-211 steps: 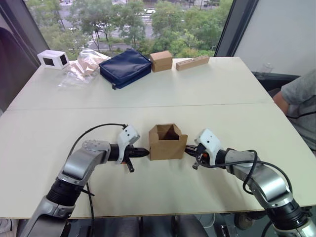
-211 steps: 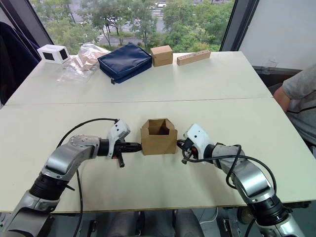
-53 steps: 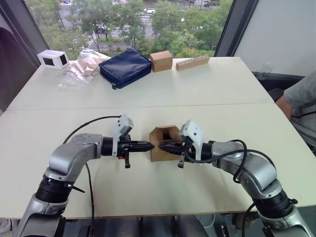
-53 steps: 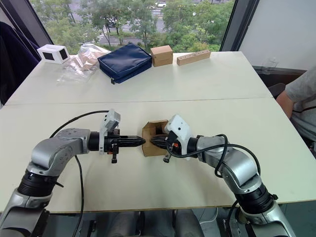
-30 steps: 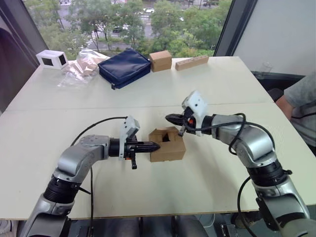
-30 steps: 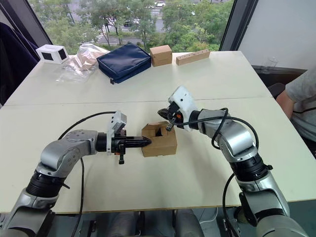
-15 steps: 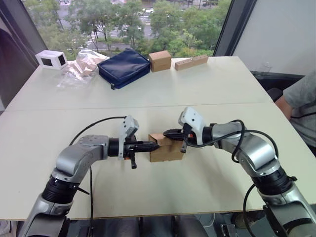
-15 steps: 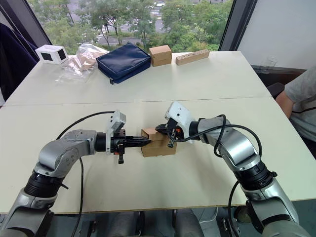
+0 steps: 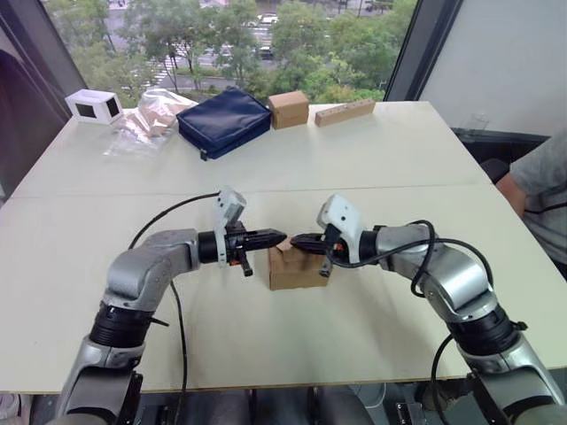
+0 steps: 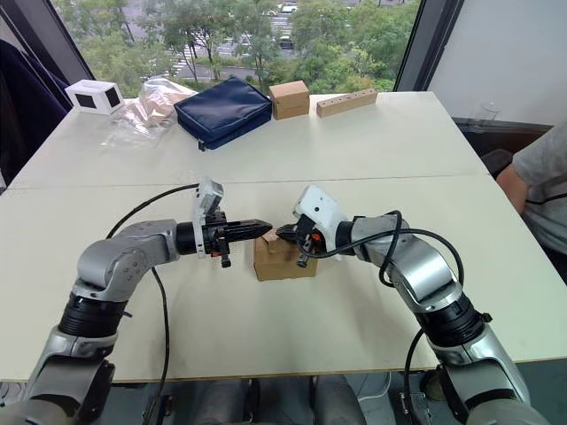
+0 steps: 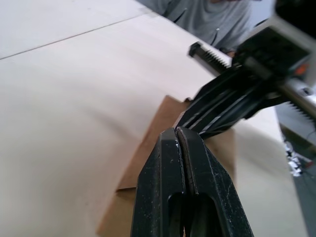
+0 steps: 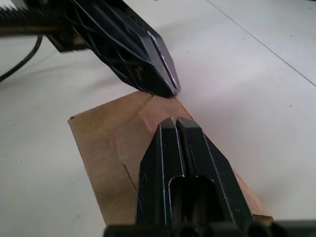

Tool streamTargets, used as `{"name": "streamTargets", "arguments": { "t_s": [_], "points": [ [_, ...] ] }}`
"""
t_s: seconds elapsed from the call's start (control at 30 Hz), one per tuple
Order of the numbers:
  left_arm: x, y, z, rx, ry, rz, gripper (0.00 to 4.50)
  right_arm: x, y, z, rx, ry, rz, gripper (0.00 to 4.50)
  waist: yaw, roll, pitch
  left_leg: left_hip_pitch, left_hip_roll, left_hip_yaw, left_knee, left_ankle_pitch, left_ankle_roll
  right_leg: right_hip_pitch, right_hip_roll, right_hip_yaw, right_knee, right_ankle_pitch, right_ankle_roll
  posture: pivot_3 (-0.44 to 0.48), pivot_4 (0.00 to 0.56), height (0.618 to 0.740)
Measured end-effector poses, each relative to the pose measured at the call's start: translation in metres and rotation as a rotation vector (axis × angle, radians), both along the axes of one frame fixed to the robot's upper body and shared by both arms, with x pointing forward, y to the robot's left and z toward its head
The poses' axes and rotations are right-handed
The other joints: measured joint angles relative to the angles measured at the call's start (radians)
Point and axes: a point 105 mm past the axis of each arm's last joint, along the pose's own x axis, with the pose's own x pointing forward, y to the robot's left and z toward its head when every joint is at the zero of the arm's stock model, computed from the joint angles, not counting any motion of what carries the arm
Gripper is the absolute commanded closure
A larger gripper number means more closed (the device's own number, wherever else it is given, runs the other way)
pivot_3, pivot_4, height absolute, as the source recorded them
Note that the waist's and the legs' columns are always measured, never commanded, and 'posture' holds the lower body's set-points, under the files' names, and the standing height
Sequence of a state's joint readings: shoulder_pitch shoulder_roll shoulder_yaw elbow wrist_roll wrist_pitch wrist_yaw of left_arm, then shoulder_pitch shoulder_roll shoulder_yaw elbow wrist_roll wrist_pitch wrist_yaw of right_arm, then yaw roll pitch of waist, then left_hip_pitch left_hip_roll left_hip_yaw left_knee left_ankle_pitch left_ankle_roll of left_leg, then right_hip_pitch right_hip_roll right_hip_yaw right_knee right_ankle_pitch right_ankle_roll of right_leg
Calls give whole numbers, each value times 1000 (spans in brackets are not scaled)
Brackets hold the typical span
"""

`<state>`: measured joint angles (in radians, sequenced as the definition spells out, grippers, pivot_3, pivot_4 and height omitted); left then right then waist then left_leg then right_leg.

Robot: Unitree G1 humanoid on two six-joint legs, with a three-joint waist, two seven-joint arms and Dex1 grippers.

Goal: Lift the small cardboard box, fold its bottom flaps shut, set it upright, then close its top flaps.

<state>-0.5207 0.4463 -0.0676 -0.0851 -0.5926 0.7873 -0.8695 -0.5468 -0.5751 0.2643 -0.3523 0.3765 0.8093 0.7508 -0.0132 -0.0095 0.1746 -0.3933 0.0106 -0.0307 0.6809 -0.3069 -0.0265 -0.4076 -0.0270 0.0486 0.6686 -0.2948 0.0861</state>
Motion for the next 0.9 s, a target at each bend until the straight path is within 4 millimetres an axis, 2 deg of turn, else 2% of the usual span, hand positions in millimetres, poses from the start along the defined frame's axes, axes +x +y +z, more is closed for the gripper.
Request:
{"name": "streamTargets", "arguments": {
  "t_s": [0.17, 0.4, 0.6, 0.9],
  "points": [
    [5, -4, -9, 20, -1, 21, 4488, -5, -1, 4, 16, -7, -6, 4500, 0, 0, 0, 0, 0, 0, 0, 0, 0, 0, 0, 0, 0, 0, 0, 0, 150, 740],
    [3, -7, -11, 35, -24, 5, 4488, -17, -3, 24, 71, -41, 10, 4500, 1, 0, 0, 0, 0, 0, 0, 0, 0, 0, 0, 0, 0, 0, 0, 0, 150, 740],
    [4, -8, -10, 9, -17, 8, 4488, -36, -5, 13, 24, -6, 56, 4500, 1, 0, 0, 0, 0, 0, 0, 0, 0, 1, 0, 0, -1, 0, 0, 0, 150, 740],
    [4, -8, -9, -19, 8, 10, 4488, -28, -3, -2, -32, -15, 36, 4500, 0, 0, 0, 0, 0, 0, 0, 0, 0, 0, 0, 0, -1, 0, 0, 0, 150, 740]
  ]
}}
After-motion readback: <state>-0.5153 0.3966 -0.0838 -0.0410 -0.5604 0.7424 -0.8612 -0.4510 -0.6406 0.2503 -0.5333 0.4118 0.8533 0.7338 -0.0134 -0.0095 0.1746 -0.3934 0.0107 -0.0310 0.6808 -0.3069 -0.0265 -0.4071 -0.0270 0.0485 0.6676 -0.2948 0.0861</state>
